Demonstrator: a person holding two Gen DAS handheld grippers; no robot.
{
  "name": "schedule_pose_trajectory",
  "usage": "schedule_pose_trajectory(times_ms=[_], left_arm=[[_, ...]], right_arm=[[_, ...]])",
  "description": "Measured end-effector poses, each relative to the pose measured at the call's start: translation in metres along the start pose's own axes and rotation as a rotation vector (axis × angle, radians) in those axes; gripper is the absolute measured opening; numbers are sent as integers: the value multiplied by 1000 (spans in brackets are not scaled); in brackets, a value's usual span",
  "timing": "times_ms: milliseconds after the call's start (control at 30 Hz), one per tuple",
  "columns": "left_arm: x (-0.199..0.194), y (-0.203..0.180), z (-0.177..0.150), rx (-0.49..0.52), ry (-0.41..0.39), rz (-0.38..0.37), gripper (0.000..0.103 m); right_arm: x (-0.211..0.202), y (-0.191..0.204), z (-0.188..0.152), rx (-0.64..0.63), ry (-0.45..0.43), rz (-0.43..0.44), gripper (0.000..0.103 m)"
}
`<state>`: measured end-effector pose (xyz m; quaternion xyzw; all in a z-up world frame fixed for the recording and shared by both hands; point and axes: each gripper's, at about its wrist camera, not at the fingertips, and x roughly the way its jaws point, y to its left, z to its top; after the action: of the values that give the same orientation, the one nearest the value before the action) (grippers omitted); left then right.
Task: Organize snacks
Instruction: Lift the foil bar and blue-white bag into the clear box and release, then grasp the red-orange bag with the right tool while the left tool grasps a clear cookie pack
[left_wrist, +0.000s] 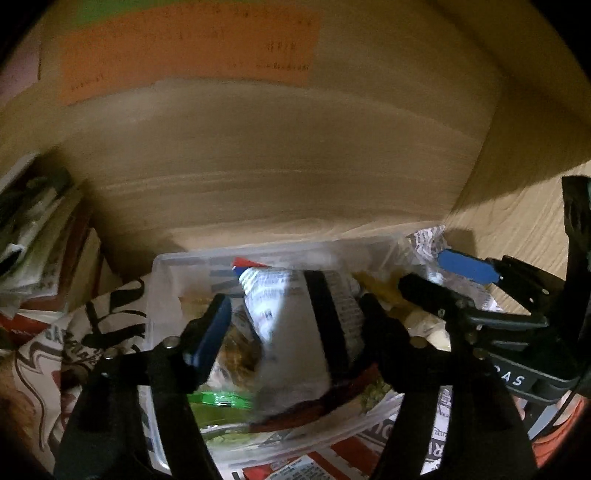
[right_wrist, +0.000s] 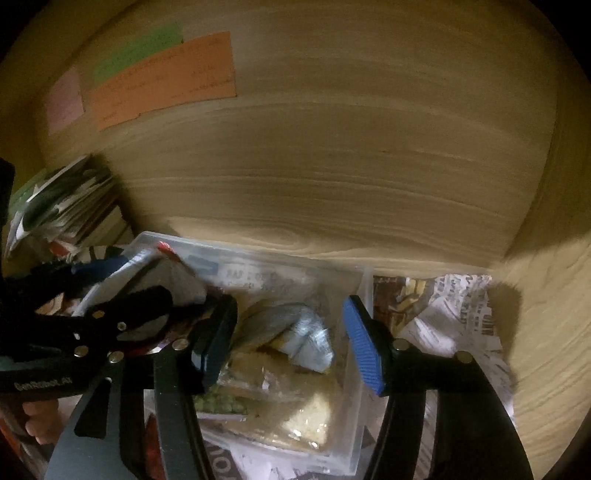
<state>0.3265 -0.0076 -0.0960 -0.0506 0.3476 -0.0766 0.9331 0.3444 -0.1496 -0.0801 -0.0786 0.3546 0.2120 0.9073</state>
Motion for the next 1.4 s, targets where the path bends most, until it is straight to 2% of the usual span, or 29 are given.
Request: schedule_pose_trajectory(times_ms=[33,167,300,467,633,700,767,900,1167,1367,1400], left_arm=[[-2,1,0,2,-9,-5,78],[-20,-2,0,25,-49,2,80],[-39,2,-2,23,-66,15,83],[-61,9,-16,19,-60,37,83],[-78,18,-37,35,-43,68,84],[-84,24,-47,41,-30,83,84],[-83,30,-57,46,-16,94,84],[-83,43,-75,46,24,105,84],[-77,62,-102,43,74,117,84],[-74,68,-113,26,99,97,84],[-74,68,-115,22,102,93,84]], right_arm=[[-2,1,0,-5,-1,0,57],[-18,3,-2,-5,-23,4,64],[-39,8,-5,-6,-56,18,65],[-63,19,-14,-14,-86,54,69],[-76,41,-32,-45,-76,99,72],[-77,50,-40,-50,-69,114,79],[-75,59,-49,-49,-59,132,81],[-57,79,-64,-60,14,178,82],[-14,106,-88,-98,181,189,82],[2,102,-90,-53,216,188,81],[6,101,-91,-46,229,201,76]])
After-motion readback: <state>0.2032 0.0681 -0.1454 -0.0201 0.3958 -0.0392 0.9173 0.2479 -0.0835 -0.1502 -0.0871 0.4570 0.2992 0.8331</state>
